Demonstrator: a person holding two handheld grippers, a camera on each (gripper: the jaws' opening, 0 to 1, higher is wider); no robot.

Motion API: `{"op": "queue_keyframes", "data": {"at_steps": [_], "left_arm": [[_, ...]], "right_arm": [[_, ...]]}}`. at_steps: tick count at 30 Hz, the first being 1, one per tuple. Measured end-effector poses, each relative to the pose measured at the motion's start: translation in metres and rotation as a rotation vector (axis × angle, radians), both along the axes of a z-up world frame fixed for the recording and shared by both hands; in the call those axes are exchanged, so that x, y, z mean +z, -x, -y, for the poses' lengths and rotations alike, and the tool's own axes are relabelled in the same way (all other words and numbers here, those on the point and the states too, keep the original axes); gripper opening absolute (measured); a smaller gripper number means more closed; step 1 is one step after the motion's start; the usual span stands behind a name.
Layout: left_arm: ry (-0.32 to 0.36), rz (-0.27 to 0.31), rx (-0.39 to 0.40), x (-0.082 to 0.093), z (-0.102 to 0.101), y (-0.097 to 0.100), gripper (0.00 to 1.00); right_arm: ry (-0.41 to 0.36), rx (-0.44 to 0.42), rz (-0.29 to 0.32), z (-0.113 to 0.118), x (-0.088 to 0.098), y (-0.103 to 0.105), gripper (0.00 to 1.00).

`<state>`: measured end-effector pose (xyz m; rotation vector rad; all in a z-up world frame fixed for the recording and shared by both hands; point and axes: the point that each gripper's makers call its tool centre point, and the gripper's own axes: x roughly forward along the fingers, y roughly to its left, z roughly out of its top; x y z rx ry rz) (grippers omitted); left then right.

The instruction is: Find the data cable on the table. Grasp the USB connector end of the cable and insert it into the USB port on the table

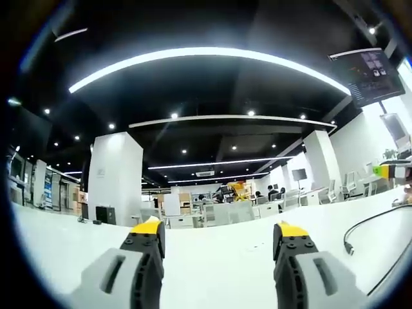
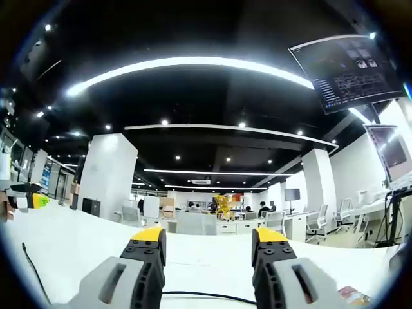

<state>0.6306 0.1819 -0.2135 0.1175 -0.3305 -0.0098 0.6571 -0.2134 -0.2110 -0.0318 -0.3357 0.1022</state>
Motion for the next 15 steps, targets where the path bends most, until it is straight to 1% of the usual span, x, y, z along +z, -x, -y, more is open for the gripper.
{"op": "queue_keyframes", "data": {"at_steps": [4, 15], "left_arm": [[-0.007, -0.009, 0.002, -0.0018, 0.0004, -0.0008, 0.68], [-0.004, -0.007, 0.003, -0.0015, -0.0001, -0.0004, 0.68]], "right_arm": [[0.004, -0.001, 0.0, -0.0002, -0.0001, -0.0002, 0.54], [0.002, -0.003, -0.001, 0.0006, -0.0004, 0.0, 0.54]]}}
